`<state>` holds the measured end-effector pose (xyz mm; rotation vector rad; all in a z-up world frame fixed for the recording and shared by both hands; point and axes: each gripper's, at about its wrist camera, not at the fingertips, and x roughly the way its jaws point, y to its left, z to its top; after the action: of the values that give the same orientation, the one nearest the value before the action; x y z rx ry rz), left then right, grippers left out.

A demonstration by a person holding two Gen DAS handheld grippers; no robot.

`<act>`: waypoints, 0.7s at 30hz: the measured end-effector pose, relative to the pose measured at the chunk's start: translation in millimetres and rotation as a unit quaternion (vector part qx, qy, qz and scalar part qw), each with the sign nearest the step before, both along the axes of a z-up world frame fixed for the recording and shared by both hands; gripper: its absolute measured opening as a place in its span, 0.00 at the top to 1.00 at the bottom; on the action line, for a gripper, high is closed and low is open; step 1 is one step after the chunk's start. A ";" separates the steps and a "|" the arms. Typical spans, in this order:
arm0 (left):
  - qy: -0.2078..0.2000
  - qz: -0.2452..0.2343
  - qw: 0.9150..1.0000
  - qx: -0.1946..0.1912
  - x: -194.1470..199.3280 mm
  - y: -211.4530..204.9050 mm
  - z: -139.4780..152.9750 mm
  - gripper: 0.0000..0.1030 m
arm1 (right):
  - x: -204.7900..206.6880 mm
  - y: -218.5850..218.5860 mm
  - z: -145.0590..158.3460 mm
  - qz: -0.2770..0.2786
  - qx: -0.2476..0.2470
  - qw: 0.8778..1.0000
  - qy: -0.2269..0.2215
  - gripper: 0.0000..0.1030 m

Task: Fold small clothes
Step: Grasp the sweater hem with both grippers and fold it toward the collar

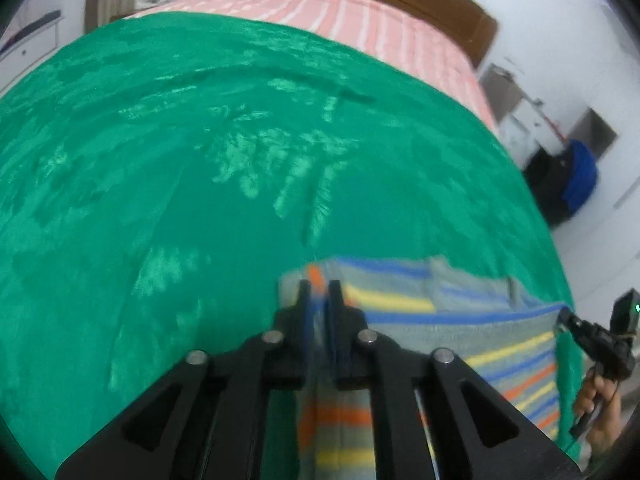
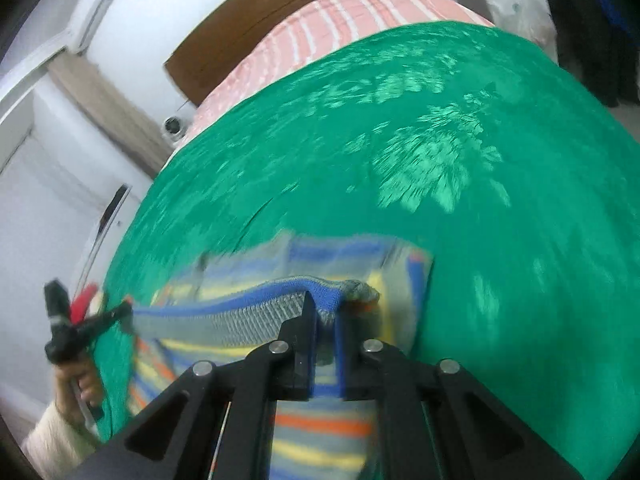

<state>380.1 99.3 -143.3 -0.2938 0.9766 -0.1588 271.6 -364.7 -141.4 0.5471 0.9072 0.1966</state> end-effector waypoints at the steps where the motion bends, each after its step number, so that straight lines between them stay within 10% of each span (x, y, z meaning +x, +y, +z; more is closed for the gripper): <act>1: 0.017 0.016 1.000 0.004 8.1 6.0 -3.2 0.63 | 9.3 -5.3 -8.1 -0.008 0.022 1.000 0.000 0.91; 2: 0.023 0.028 0.999 0.004 7.8 13.0 -3.3 0.47 | 15.9 -11.8 -15.1 -0.027 0.041 0.999 0.006 0.88; 5: -0.006 0.052 0.998 -0.027 -9.6 44.0 7.6 0.42 | 8.6 -32.7 -5.7 -0.074 0.064 0.995 -0.026 0.75; 10: 0.030 -0.042 0.996 -0.071 -75.1 60.5 3.5 0.37 | -32.4 -27.3 24.9 0.012 -0.014 0.999 -0.027 0.75; 15: 0.079 -0.111 0.990 -0.042 -150.3 33.2 -25.9 0.34 | -116.7 -0.6 16.0 0.099 -0.023 0.995 0.022 0.53; 19: 0.042 -0.086 0.995 0.004 -157.2 9.6 -29.5 0.31 | -146.4 22.9 -8.0 0.110 -0.031 0.992 0.058 0.46; 20: 0.038 -0.077 0.996 0.009 -155.8 6.0 -29.9 0.46 | -144.6 26.5 -13.3 0.110 -0.035 0.991 0.063 0.51; 21: 0.036 -0.077 0.996 0.018 -151.4 2.7 -30.5 0.90 | -141.5 30.9 -20.0 0.109 -0.046 0.990 0.077 0.73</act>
<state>228.7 102.0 -173.8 -0.1922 1.0724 -0.2730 130.1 -333.9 -161.4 0.3816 1.1214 0.3116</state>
